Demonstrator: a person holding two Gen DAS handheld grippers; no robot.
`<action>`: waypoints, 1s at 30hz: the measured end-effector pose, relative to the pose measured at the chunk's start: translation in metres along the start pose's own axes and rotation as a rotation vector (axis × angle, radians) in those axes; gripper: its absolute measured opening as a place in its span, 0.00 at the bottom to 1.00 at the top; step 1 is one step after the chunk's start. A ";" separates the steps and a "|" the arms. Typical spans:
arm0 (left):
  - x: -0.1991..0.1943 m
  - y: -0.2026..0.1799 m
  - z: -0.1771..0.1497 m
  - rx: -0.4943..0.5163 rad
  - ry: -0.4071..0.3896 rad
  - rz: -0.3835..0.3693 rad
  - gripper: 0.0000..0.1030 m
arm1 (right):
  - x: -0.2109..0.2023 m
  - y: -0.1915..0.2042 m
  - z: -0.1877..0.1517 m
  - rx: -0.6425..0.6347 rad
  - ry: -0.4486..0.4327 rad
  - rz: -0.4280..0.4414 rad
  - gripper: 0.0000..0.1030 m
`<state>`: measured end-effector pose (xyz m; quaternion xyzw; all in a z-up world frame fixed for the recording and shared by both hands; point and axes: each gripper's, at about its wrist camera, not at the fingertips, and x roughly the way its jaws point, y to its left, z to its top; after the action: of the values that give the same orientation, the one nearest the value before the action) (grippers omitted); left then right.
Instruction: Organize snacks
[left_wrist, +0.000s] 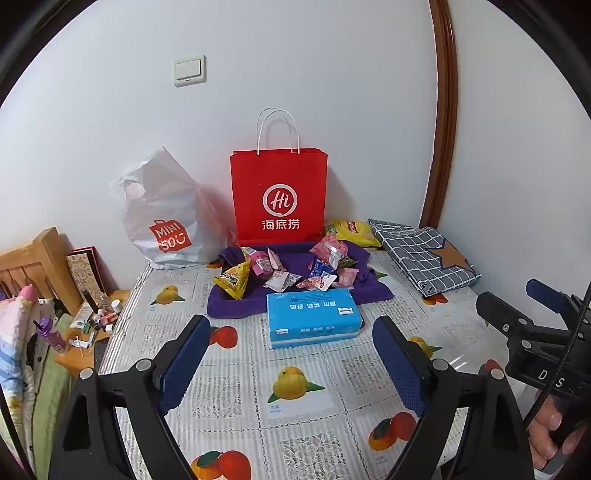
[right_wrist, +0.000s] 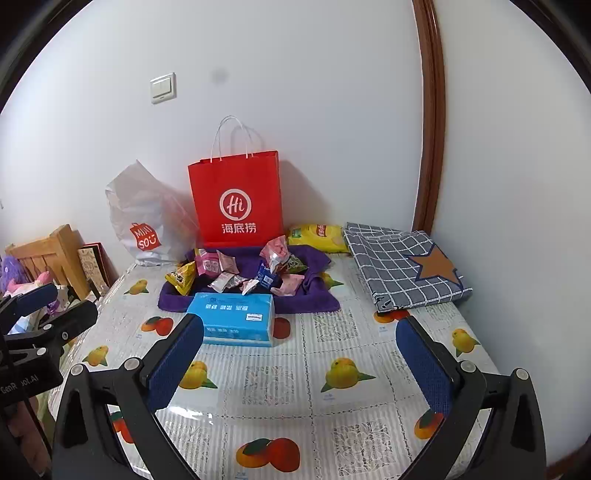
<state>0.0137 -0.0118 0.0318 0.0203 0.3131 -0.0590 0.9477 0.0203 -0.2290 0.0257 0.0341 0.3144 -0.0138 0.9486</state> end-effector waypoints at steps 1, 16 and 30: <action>0.000 0.000 0.000 -0.001 0.002 0.001 0.87 | 0.000 0.000 0.000 0.001 0.002 0.000 1.00; -0.002 0.001 -0.002 0.000 0.002 0.004 0.87 | -0.003 0.000 -0.004 -0.002 -0.001 0.001 1.00; -0.002 0.001 -0.003 -0.003 0.007 0.010 0.87 | -0.005 0.000 -0.004 -0.004 -0.001 0.004 1.00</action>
<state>0.0108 -0.0103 0.0308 0.0208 0.3165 -0.0541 0.9468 0.0141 -0.2289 0.0257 0.0330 0.3139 -0.0114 0.9488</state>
